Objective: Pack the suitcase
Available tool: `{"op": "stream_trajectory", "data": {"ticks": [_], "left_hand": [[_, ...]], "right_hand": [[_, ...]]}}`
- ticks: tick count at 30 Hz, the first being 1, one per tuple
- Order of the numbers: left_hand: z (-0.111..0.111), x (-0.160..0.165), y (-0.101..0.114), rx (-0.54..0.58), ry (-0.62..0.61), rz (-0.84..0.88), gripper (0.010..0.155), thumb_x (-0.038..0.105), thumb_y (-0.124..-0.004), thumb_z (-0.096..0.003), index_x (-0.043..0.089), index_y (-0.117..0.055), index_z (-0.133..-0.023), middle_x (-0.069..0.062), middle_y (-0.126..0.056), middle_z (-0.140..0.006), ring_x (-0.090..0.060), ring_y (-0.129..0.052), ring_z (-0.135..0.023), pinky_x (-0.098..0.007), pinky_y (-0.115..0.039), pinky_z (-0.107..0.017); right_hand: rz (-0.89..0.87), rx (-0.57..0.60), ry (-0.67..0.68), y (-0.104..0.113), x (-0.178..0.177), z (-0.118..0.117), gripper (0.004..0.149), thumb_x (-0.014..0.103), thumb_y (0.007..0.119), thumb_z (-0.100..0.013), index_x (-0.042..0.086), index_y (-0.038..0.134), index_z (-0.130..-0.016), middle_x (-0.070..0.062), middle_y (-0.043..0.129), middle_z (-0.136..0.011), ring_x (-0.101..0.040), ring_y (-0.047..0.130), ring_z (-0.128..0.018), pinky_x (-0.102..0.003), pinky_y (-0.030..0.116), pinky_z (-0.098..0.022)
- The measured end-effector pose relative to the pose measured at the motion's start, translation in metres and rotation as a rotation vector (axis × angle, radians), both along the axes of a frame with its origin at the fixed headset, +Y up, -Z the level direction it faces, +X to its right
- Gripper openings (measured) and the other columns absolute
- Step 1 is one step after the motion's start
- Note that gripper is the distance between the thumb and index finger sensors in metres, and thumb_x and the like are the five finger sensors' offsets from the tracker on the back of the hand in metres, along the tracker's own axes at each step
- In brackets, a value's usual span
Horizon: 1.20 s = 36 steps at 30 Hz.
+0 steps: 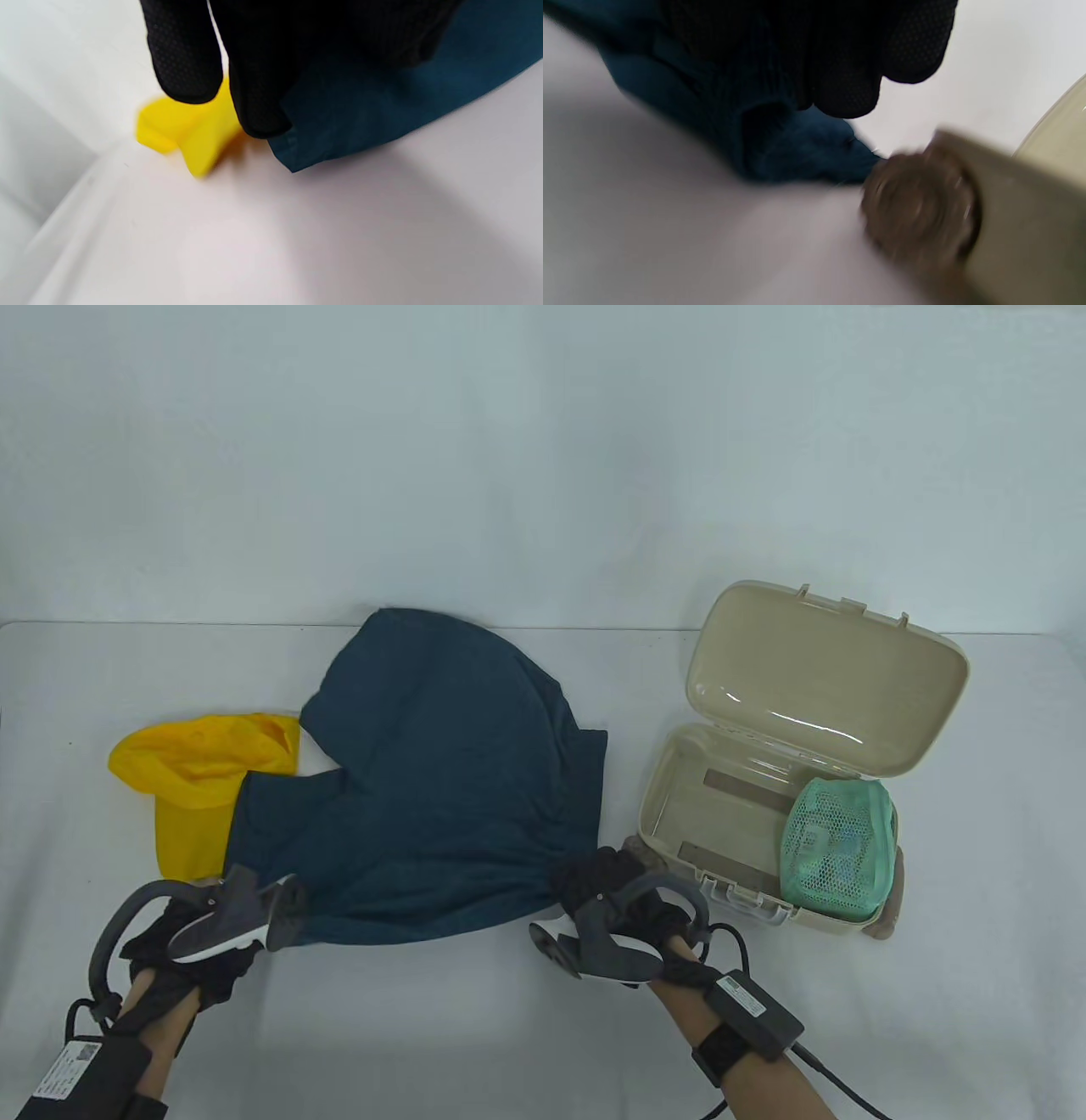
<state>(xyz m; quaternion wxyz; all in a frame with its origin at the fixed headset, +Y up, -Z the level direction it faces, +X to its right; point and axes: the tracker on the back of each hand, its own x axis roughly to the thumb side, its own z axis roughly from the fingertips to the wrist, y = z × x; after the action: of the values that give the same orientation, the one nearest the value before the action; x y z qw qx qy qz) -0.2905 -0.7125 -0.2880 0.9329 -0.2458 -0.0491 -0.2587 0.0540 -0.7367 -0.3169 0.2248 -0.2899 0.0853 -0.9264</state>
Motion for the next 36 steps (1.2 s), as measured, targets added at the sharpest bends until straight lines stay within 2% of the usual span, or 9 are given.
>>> {"op": "stream_trajectory", "data": {"ticks": [3,6,9,12,14,18,22,25,36], "left_hand": [[0.003,0.006,-0.015,-0.177,-0.008,-0.033,0.048,0.051,-0.072,-0.0467,0.038,-0.075,-0.093,0.015,-0.091,-0.091,-0.017,-0.094,-0.089,-0.047,-0.075,-0.07],[-0.002,0.004,-0.011,-0.334,0.091,0.071,0.072,0.066,-0.069,-0.0429,0.033,-0.064,-0.106,0.006,-0.084,-0.104,-0.024,-0.088,-0.096,-0.05,-0.072,-0.071],[-0.012,-0.002,0.009,-0.2,0.128,0.204,0.079,0.069,-0.066,-0.043,0.03,-0.056,-0.112,0.001,-0.08,-0.109,-0.027,-0.087,-0.097,-0.052,-0.072,-0.071],[-0.021,-0.007,0.016,-0.068,0.17,0.279,0.081,0.068,-0.065,-0.0435,0.032,-0.049,-0.114,-0.003,-0.071,-0.115,-0.03,-0.079,-0.103,-0.055,-0.068,-0.072],[-0.026,-0.005,0.007,-0.06,0.178,0.291,0.085,0.068,-0.065,-0.0432,0.034,-0.038,-0.116,-0.002,-0.056,-0.122,-0.031,-0.068,-0.11,-0.056,-0.063,-0.075],[-0.033,0.006,-0.025,-0.153,0.188,0.268,0.096,0.07,-0.065,-0.0418,0.032,-0.016,-0.116,-0.008,-0.023,-0.127,-0.042,-0.04,-0.117,-0.057,-0.053,-0.08],[-0.03,0.008,-0.049,-0.269,0.205,0.213,0.105,0.071,-0.066,-0.0407,0.027,-0.002,-0.111,-0.016,-0.009,-0.121,-0.047,-0.027,-0.113,-0.058,-0.048,-0.081],[-0.027,0.004,-0.052,-0.293,0.239,0.205,0.108,0.072,-0.064,-0.0374,0.024,0.002,-0.108,-0.019,-0.004,-0.118,-0.05,-0.022,-0.11,-0.059,-0.046,-0.081],[-0.02,-0.003,-0.049,-0.348,0.252,0.234,0.11,0.072,-0.066,-0.0387,0.023,0.005,-0.107,-0.021,0.001,-0.116,-0.052,-0.017,-0.109,-0.062,-0.046,-0.08]], "right_hand": [[0.104,-0.235,-0.023,-0.006,0.001,0.005,0.046,0.046,0.072,-0.047,0.031,0.075,-0.09,0.006,0.092,-0.084,-0.018,0.098,-0.074,-0.041,0.083,-0.057],[0.136,-0.329,-0.023,0.005,0.002,0.005,0.052,0.053,0.069,-0.046,0.03,0.074,-0.092,0.005,0.092,-0.086,-0.02,0.098,-0.076,-0.042,0.083,-0.058],[0.052,-0.526,-0.086,0.024,0.007,-0.003,0.056,0.058,0.062,-0.048,0.027,0.075,-0.093,0.001,0.092,-0.087,-0.024,0.097,-0.076,-0.044,0.082,-0.058],[-0.181,-0.441,-0.127,0.046,0.013,-0.016,0.059,0.059,0.061,-0.049,0.025,0.073,-0.096,0.0,0.089,-0.09,-0.025,0.096,-0.079,-0.044,0.082,-0.057],[-0.232,-0.452,-0.156,0.049,0.013,-0.022,0.068,0.061,0.06,-0.048,0.022,0.062,-0.104,-0.005,0.079,-0.101,-0.03,0.088,-0.089,-0.047,0.078,-0.061],[-0.164,-0.551,-0.188,0.027,0.004,-0.027,0.085,0.064,0.061,-0.047,0.013,0.04,-0.112,-0.017,0.054,-0.116,-0.042,0.068,-0.103,-0.056,0.068,-0.068],[0.007,-0.592,-0.213,-0.003,-0.004,-0.023,0.097,0.069,0.058,-0.045,0.006,0.029,-0.113,-0.026,0.039,-0.118,-0.049,0.056,-0.106,-0.06,0.061,-0.071],[0.073,-0.63,-0.267,-0.017,0.001,-0.022,0.098,0.07,0.057,-0.045,0.004,0.028,-0.112,-0.026,0.036,-0.117,-0.051,0.053,-0.106,-0.062,0.06,-0.07],[0.093,-0.591,-0.249,-0.018,0.006,-0.019,0.098,0.071,0.056,-0.044,0.006,0.03,-0.112,-0.025,0.037,-0.116,-0.049,0.055,-0.106,-0.061,0.06,-0.071]]}}
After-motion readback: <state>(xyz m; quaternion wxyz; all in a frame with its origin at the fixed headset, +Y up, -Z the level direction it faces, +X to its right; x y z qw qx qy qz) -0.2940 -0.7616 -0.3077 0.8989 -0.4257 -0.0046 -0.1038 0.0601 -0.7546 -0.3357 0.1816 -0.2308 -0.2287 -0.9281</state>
